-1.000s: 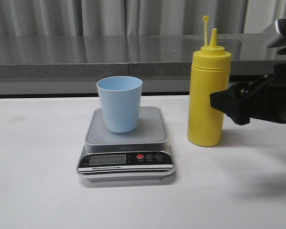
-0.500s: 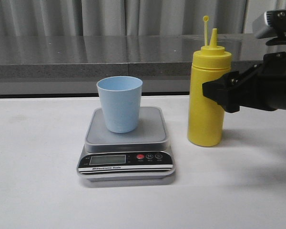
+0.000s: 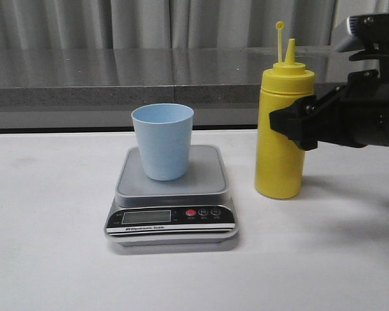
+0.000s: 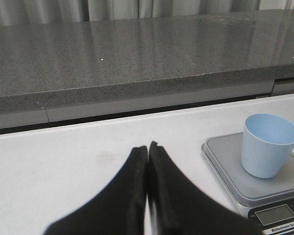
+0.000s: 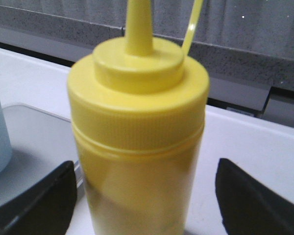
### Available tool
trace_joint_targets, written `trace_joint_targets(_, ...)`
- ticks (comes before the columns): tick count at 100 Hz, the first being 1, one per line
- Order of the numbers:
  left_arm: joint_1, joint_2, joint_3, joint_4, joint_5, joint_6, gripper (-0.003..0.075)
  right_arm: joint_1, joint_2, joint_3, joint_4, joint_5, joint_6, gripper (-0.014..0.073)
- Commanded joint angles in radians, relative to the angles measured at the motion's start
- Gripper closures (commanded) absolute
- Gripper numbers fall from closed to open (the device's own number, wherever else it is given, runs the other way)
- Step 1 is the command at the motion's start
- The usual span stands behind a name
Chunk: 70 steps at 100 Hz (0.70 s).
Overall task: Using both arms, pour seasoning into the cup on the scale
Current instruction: 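Move the right gripper to the yellow bottle and close around it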
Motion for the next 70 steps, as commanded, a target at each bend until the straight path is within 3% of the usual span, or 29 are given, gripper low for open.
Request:
trace_joint_targets(1,0.002,0.005,-0.029,-0.002,-0.083,-0.009,0.0738,0.000,0.000,-0.031,-0.013,-0.099,0.018,0.0011)
trace_joint_targets(70,0.002,0.005,-0.029,-0.002,-0.083,-0.009,0.0738,0.000,0.100,-0.107,-0.042,-0.119,0.055,0.0014)
